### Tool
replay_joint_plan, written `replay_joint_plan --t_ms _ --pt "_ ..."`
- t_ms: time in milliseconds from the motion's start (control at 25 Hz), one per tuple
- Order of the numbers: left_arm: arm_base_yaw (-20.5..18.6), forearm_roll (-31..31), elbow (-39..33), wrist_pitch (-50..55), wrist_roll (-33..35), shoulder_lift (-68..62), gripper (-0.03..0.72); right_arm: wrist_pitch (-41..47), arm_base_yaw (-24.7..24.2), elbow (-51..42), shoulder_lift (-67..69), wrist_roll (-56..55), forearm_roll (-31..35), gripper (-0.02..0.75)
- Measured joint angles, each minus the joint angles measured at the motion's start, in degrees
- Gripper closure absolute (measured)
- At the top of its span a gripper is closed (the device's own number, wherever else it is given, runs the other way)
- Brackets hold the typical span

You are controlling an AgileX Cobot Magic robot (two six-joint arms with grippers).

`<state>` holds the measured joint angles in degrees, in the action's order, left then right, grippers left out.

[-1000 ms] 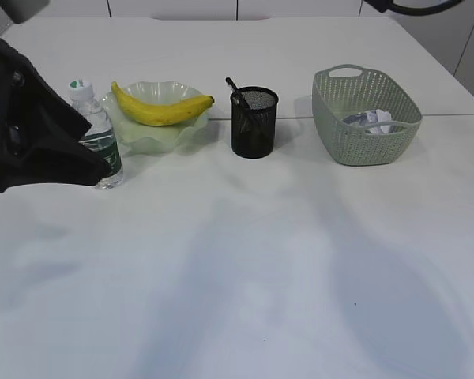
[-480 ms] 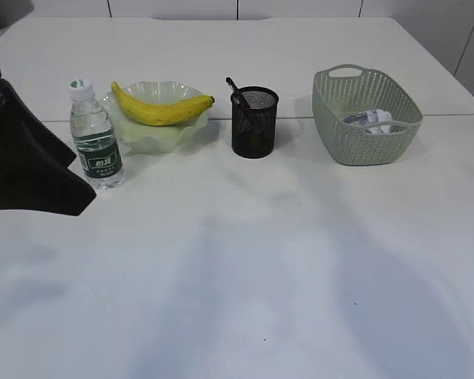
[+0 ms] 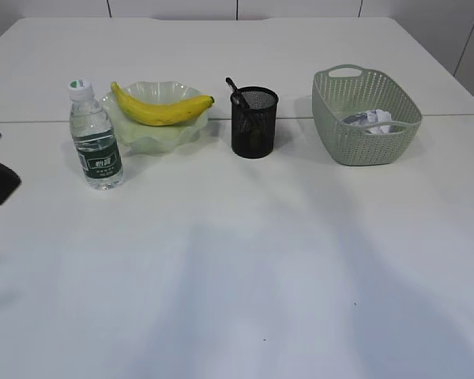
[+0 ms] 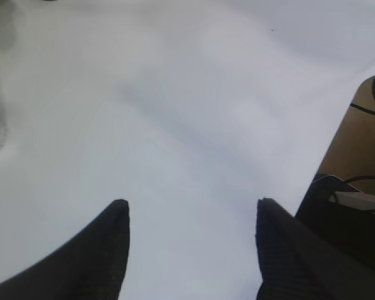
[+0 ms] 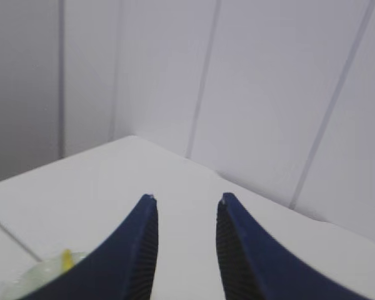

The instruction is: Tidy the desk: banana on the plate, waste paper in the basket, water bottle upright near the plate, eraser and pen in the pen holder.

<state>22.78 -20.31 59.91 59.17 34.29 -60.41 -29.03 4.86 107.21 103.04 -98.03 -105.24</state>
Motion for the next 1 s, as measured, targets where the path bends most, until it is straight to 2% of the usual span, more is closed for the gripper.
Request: replay_joint_plan --t_ms 280,520,680,800,1000 --pt "0.0 9.3 0.0 -0.2 -5.8 10.2 0.234 21.5 0.0 -20.7 -13.8 9.8 0.0 0.498" --pt "0.0 16.8 0.0 -0.4 -15.4 13.2 0.234 34.2 0.0 -38.2 -23.7 13.6 0.2 0.498" --pt "0.0 18.3 0.0 -0.4 -18.5 13.4 0.234 40.6 0.0 -46.2 -29.5 15.0 2.6 0.498" --pt "0.0 18.6 0.0 -0.2 -20.4 13.4 0.234 46.8 0.0 -49.6 -33.4 25.2 15.2 0.498" --pt "0.0 19.9 0.0 1.7 -22.2 13.4 0.234 65.8 0.0 -50.0 -36.1 64.0 53.6 0.498"
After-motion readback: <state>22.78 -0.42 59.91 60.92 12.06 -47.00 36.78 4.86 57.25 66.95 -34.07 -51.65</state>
